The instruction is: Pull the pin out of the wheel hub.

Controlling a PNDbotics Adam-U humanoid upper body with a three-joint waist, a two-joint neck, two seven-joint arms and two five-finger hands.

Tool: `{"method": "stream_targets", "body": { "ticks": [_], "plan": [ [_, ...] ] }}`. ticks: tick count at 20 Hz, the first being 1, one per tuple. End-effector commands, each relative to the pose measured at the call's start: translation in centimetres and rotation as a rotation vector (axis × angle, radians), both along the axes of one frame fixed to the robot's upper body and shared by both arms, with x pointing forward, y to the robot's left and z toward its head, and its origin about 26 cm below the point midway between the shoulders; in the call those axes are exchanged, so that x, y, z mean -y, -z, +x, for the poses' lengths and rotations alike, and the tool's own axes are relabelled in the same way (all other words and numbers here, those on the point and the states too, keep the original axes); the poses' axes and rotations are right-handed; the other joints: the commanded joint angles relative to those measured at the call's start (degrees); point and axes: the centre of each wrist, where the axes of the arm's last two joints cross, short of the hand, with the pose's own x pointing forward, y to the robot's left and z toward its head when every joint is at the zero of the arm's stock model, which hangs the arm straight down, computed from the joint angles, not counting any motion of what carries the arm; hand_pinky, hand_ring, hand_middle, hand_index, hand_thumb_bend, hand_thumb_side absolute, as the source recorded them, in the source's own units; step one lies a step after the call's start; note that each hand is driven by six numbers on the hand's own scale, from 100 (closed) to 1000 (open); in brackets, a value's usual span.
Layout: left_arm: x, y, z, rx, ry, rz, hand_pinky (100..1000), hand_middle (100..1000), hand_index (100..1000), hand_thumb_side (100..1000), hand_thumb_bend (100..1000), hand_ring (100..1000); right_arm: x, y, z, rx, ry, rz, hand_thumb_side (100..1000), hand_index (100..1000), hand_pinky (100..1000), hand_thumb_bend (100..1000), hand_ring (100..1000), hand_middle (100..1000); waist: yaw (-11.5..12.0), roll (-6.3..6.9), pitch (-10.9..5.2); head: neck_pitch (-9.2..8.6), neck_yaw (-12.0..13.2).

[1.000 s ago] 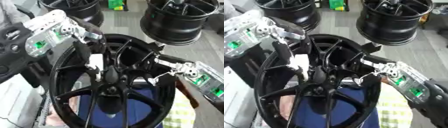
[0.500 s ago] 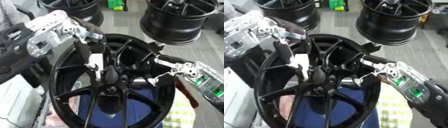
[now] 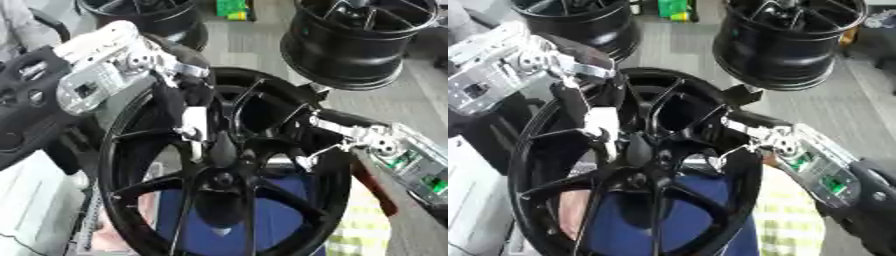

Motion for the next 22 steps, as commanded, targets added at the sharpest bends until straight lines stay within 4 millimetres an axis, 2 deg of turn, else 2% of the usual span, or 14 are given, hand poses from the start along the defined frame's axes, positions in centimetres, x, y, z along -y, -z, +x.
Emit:
{"method": "stream_targets", "body": {
  "ticks": [1, 9, 15, 19, 22],
  "plan": [
    [-0.21, -1.04, 0.07, 0.029, -0.012, 0.003, 811, 570, 743, 355, 547, 714, -0.15, -0.44, -0.06, 0.014, -0.011, -0.003, 201, 710, 803, 100, 695, 614, 0.1, -0.07, -0.59, -0.19, 0.2],
    [-0.39, -0.42, 0.54, 0.035, -0.016, 0.022, 805, 545, 727, 327, 540, 697, -0.21, -0.41, -0.08, 0.014, -0.013, -0.001, 204, 709, 803, 100, 695, 614, 0.0, -0.13, -0.43, -0.25, 0.2],
    [-0.1, -0.75, 0.32, 0.047, -0.017, 0.012, 794, 461, 647, 248, 512, 619, -0.29, -0.39, -0.1, 0.015, -0.014, -0.001, 202, 709, 803, 100, 695, 613, 0.0, -0.14, -0.43, -0.22, 0.2],
    [-0.06, -0.83, 0.22, 0.055, -0.028, 0.011, 779, 372, 566, 100, 431, 555, -0.25, -0.4, -0.1, 0.018, -0.011, 0.0, 206, 709, 803, 100, 694, 613, 0.0, -0.16, -0.44, -0.09, 0.3],
    [-0.05, -0.97, 0.15, 0.063, -0.044, 0.008, 757, 303, 487, 100, 413, 499, -0.19, -0.36, -0.09, 0.019, -0.007, 0.0, 204, 709, 803, 100, 694, 613, 0.1, -0.18, -0.48, 0.06, 0.3]
  ]
}}
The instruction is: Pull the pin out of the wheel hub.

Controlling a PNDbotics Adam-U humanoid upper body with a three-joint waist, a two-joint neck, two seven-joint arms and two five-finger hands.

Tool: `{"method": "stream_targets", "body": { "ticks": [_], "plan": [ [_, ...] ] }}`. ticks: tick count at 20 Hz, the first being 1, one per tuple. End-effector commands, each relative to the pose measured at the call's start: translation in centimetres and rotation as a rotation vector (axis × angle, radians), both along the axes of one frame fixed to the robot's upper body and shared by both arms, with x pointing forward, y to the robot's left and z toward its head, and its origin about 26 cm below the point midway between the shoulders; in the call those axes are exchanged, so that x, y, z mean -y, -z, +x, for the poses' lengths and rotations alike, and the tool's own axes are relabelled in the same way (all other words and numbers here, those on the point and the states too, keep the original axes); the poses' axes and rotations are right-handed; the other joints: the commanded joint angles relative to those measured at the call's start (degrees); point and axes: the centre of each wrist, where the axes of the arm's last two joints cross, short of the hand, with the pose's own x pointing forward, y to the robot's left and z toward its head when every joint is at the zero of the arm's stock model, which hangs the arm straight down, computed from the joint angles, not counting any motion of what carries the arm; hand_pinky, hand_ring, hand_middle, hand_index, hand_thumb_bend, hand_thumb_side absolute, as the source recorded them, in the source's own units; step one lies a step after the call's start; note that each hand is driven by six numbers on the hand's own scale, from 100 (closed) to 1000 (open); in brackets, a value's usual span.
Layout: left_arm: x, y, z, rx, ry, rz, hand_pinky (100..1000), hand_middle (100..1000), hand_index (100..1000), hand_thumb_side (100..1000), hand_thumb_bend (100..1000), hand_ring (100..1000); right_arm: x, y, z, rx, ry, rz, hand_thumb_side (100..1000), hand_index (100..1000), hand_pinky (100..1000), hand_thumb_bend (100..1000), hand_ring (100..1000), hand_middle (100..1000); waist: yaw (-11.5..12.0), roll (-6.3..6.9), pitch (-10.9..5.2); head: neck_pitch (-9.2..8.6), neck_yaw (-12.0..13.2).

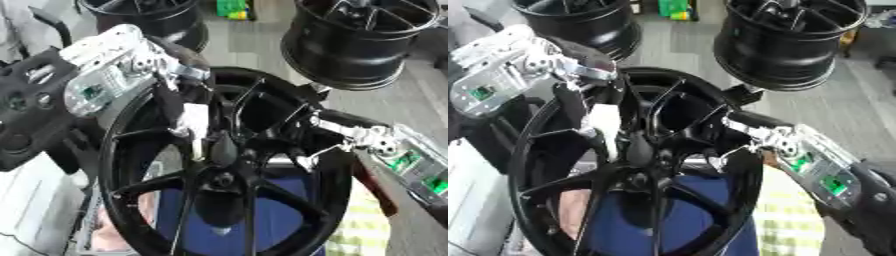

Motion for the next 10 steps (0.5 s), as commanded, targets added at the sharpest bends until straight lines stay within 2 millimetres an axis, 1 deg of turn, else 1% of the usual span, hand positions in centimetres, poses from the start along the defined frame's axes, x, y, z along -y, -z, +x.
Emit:
{"method": "stream_targets", "body": {
  "ticks": [1, 6, 10],
  "plan": [
    [-0.3, -1.5, -0.1, 0.044, -0.036, -0.011, 753, 289, 477, 100, 422, 486, -0.1, -0.4, -0.1, 0.018, -0.006, -0.003, 203, 709, 803, 100, 694, 613, 0.1, -0.01, -0.61, 0.11, 0.2],
    [-0.2, -2.0, -0.5, 0.055, -0.041, -0.025, 752, 267, 455, 100, 444, 467, -0.1, -0.4, 0.0, 0.018, -0.008, -0.006, 197, 709, 804, 100, 694, 613, 0.3, -0.04, -0.67, 0.31, 0.3],
    [-0.2, -2.8, -1.1, 0.073, -0.026, -0.038, 751, 252, 432, 100, 490, 459, -0.1, -0.4, 0.0, 0.017, -0.007, -0.008, 194, 709, 804, 100, 694, 613, 0.4, -0.04, -0.75, 0.32, 0.3]
  ]
}}
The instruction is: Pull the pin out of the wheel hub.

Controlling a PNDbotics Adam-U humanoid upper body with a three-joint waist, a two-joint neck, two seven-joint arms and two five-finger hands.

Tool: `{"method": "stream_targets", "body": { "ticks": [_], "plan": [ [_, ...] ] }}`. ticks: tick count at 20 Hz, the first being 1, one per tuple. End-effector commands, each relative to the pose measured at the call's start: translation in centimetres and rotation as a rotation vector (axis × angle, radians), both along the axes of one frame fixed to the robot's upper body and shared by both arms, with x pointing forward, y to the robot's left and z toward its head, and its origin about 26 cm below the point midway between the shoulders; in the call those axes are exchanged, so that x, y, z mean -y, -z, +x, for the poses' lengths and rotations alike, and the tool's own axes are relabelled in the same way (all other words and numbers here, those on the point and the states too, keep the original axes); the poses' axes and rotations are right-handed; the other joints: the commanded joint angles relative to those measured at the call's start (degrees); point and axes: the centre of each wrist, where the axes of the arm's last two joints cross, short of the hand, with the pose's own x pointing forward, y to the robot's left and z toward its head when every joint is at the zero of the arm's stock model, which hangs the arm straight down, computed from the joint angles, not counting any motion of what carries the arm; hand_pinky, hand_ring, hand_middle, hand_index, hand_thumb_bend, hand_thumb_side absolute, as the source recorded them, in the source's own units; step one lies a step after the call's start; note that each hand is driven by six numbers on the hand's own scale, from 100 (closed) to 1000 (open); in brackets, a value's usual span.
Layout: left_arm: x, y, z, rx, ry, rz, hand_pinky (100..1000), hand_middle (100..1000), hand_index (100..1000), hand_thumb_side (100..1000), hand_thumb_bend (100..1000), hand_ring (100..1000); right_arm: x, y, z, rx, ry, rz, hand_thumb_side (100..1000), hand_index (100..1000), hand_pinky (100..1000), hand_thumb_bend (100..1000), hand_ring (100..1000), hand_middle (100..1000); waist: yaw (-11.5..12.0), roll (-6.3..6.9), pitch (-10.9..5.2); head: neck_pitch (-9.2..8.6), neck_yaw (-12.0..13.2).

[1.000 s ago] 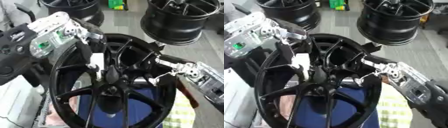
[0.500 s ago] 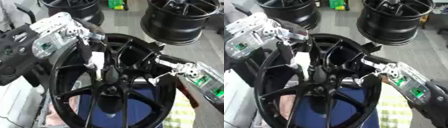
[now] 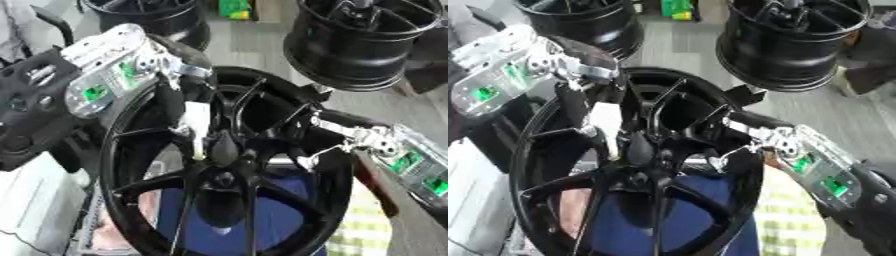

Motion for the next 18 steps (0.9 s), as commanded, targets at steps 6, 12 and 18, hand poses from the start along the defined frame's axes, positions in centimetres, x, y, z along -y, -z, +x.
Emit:
{"method": "stream_targets", "body": {
  "ticks": [6, 12, 18],
  "plan": [
    [-1.2, -5.3, -1.8, 0.124, 0.008, -0.06, 752, 225, 395, 100, 539, 448, 0.1, -0.4, 0.0, 0.01, -0.007, -0.011, 193, 710, 804, 100, 694, 613, 0.3, 0.01, -0.92, 0.12, -0.1],
    [-2.0, -7.3, -3.0, 0.163, 0.017, -0.101, 752, 219, 386, 100, 539, 445, 0.0, -0.4, 0.0, 0.01, -0.008, -0.009, 195, 710, 804, 100, 695, 613, 0.3, 0.08, -0.96, -0.16, -0.2],
    [-5.6, -11.0, -4.1, 0.285, -0.103, -0.233, 744, 190, 355, 100, 436, 423, 0.8, -0.3, -0.1, 0.012, 0.021, -0.005, 195, 710, 805, 100, 695, 613, 1.6, -0.33, -1.12, -0.48, -2.0]
  ]
}}
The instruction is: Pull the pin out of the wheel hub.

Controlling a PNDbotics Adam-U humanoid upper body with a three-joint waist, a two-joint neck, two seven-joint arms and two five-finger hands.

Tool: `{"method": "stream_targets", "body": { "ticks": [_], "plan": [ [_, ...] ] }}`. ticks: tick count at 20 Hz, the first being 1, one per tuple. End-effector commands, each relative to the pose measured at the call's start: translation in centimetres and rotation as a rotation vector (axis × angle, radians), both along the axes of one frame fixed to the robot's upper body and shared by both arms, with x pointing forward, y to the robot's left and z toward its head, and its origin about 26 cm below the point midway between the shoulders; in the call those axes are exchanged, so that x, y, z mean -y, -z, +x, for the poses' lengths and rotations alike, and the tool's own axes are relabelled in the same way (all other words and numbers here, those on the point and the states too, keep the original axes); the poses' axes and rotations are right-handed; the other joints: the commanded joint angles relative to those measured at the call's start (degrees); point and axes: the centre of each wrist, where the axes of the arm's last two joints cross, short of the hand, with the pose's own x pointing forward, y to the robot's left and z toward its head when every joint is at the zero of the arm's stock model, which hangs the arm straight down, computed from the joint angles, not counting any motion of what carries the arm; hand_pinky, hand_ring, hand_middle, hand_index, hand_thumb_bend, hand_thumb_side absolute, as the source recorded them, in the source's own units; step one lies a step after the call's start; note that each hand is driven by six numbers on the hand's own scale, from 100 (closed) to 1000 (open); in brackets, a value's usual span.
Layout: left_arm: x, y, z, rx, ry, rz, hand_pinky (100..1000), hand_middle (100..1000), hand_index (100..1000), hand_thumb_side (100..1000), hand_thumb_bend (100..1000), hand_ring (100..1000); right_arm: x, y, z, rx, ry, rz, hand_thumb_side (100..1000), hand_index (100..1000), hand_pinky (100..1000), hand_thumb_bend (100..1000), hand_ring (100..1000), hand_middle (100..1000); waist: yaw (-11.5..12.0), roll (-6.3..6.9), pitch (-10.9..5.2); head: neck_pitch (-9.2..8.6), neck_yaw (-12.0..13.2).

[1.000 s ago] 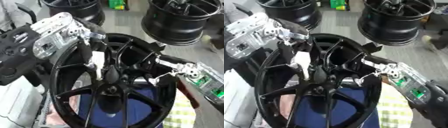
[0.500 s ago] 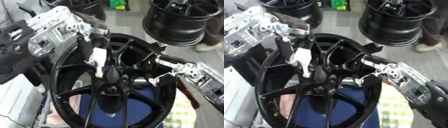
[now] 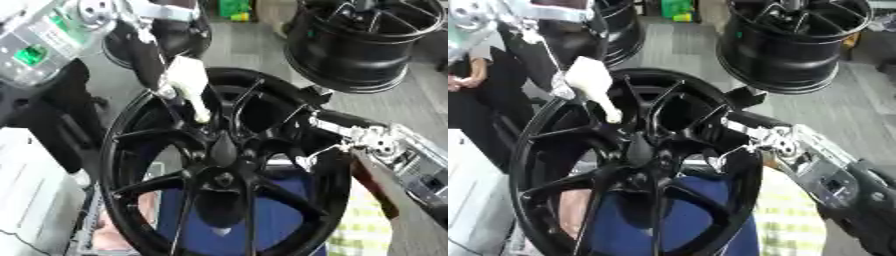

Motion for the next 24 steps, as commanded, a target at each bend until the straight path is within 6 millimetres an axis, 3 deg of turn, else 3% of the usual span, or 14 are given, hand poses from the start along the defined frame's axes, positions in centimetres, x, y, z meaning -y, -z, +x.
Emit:
{"method": "stream_targets", "body": {
  "ticks": [1, 10, 18, 21, 24],
  "plan": [
    [-3.3, -3.0, -0.8, 0.07, -0.115, -0.099, 743, 190, 355, 100, 427, 423, 0.4, -0.4, 0.0, 0.016, 0.006, -0.006, 193, 710, 805, 100, 695, 613, 0.5, 0.03, -0.74, -0.36, -0.8],
    [-13.5, -4.3, -1.9, 0.185, -0.425, -0.271, 741, 192, 360, 100, 355, 425, 1.4, -0.5, 0.0, 0.029, 0.042, -0.004, 190, 710, 805, 100, 695, 612, 1.4, -0.16, -0.38, -0.62, -2.6],
    [-21.9, -3.2, -2.4, 0.237, -0.695, -0.358, 744, 210, 388, 100, 295, 445, 1.5, -0.9, 0.0, 0.044, 0.048, 0.005, 185, 710, 805, 100, 695, 612, 1.4, -0.5, 0.16, -1.0, -3.3],
    [-23.7, -2.1, -3.0, 0.216, -0.723, -0.372, 747, 220, 402, 100, 271, 455, 1.3, -1.0, 0.0, 0.044, 0.045, 0.005, 186, 710, 805, 100, 695, 612, 1.0, -0.67, 0.26, -0.98, -2.9],
    [-23.8, -1.0, -3.3, 0.187, -0.695, -0.373, 749, 220, 402, 100, 275, 456, 1.2, -1.0, 0.0, 0.044, 0.039, 0.009, 186, 710, 806, 100, 695, 612, 0.8, -0.84, 0.32, -0.99, -2.7]
  ]
}}
